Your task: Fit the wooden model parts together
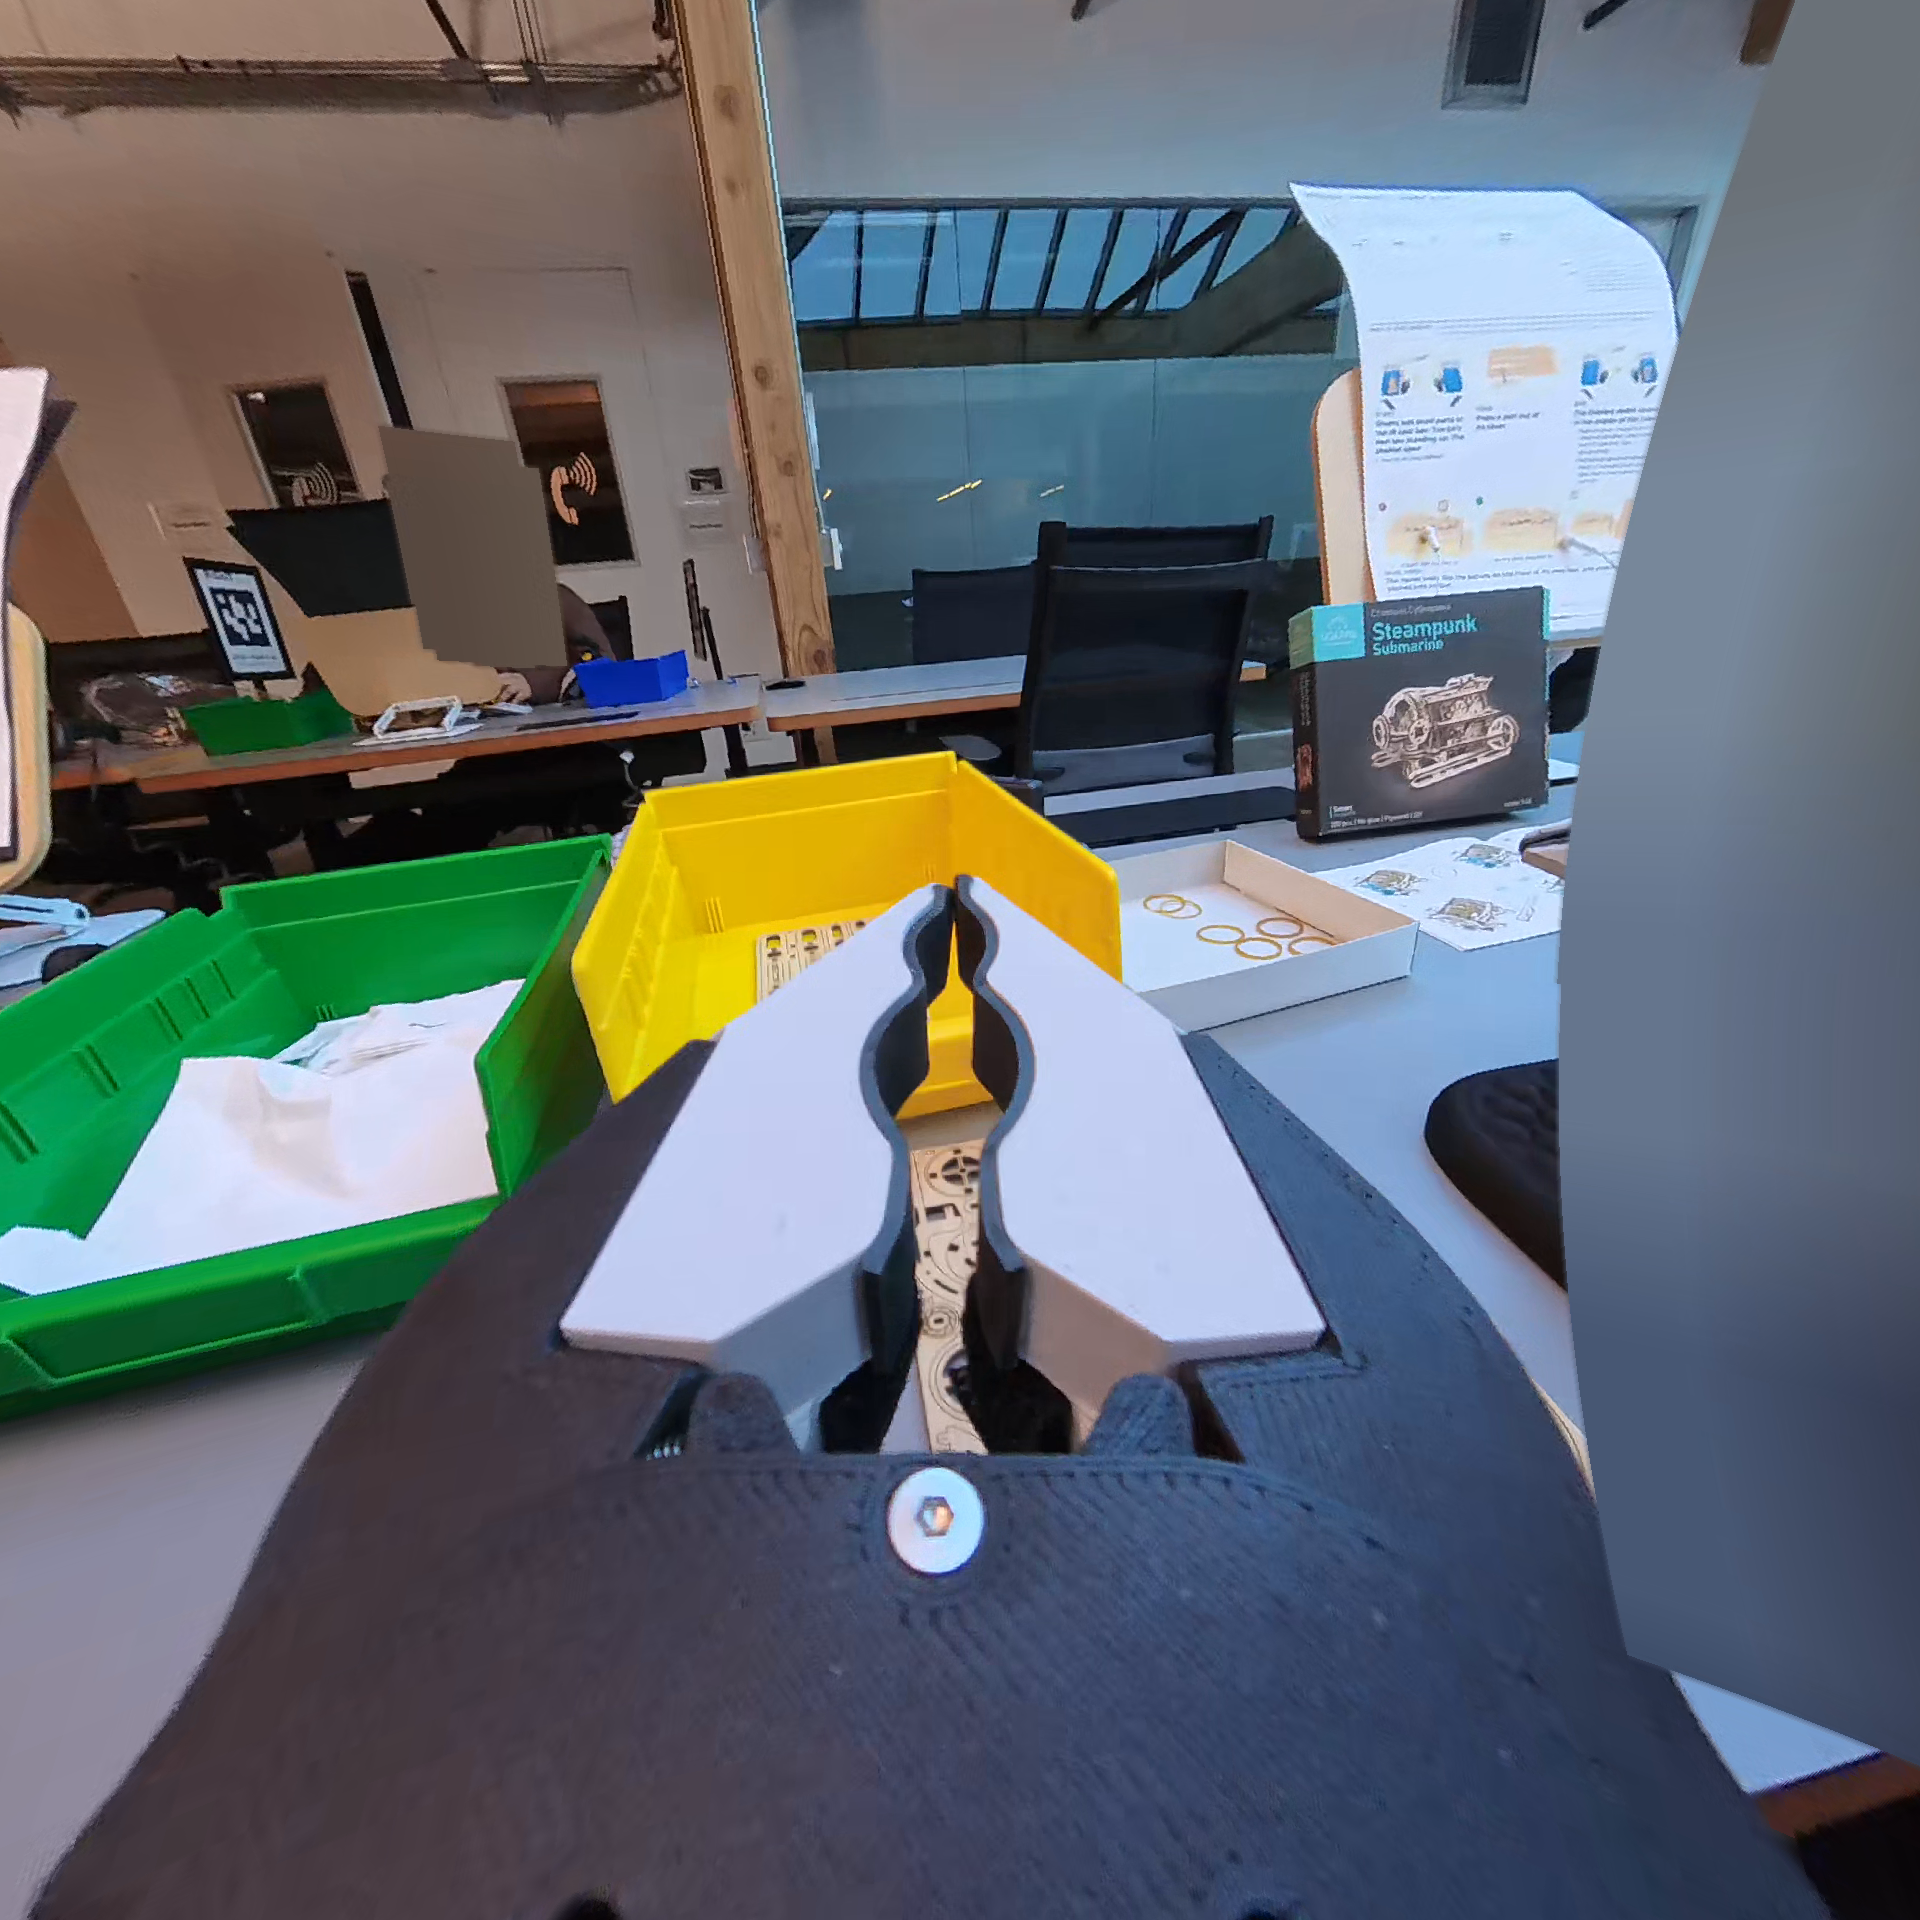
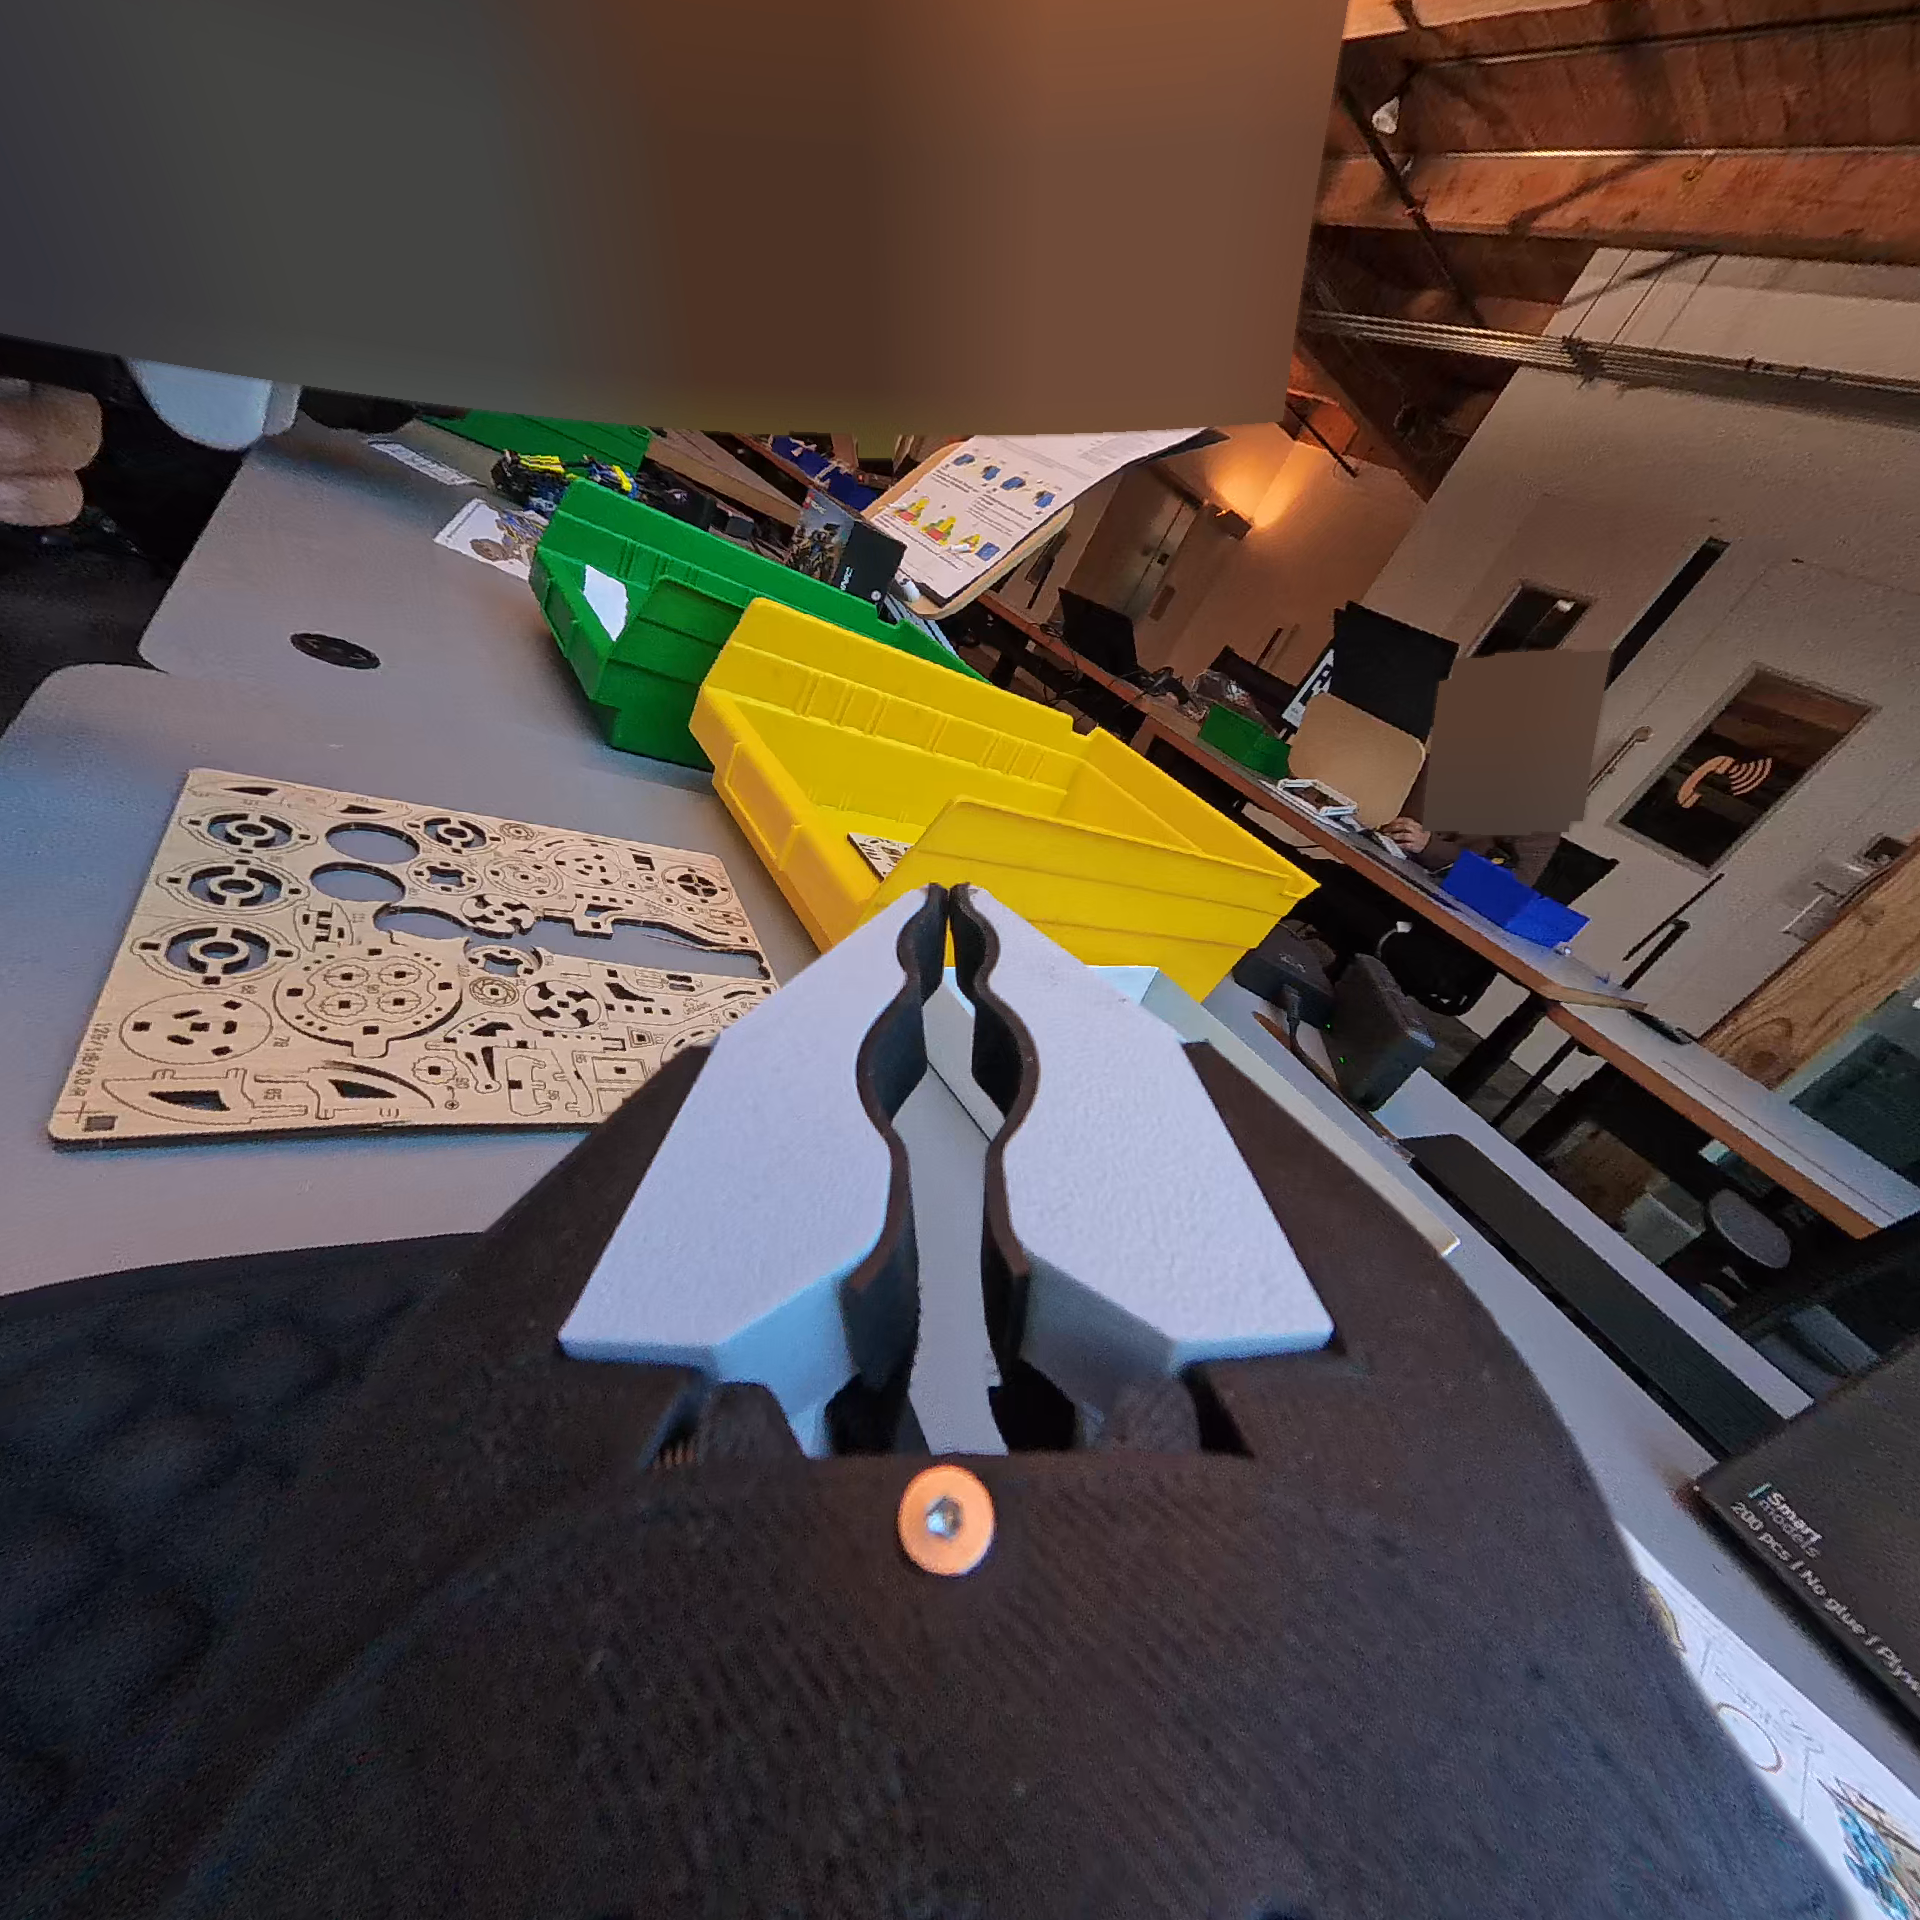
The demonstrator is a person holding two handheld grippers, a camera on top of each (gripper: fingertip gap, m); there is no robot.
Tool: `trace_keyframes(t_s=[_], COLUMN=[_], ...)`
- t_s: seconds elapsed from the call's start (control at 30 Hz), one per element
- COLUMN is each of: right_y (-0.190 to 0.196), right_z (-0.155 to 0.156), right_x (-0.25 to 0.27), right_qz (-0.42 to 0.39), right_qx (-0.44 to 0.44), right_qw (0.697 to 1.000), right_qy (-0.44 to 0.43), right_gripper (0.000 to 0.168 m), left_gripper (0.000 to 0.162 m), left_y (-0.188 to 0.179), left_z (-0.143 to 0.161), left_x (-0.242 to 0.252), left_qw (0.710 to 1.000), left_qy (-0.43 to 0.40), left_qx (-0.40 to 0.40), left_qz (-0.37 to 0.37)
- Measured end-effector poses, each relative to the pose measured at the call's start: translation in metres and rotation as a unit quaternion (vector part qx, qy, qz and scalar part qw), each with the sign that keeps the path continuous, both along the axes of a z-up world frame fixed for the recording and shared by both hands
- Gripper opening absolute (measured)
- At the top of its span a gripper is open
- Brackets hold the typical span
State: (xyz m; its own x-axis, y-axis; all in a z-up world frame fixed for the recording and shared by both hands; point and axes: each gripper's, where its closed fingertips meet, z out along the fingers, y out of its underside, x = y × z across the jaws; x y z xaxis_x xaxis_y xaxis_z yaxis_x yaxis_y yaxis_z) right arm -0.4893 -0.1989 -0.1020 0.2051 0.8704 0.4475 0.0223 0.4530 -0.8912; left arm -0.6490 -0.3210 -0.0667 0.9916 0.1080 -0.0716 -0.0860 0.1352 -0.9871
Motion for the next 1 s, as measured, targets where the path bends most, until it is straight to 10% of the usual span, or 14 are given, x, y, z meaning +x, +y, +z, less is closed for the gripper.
trace_keyframes(t_s=[0.03, 1.0], right_y=[0.001, 0.017], right_z=[0.000, -0.001], right_x=[0.000, 0.004], right_qz=[-0.001, -0.001], right_qx=[0.000, -0.029], right_qw=[1.000, 0.999], right_qy=[-0.001, -0.013], right_gripper=[0.000, 0.014], left_gripper=[0.000, 0.000], left_y=[0.001, 0.030], left_z=[-0.004, -0.002], left_x=[0.000, 0.021], left_qw=[1.000, 0.989], left_qy=[-0.003, -0.099], left_qx=[-0.006, 0.017], left_qz=[-0.002, -0.111])
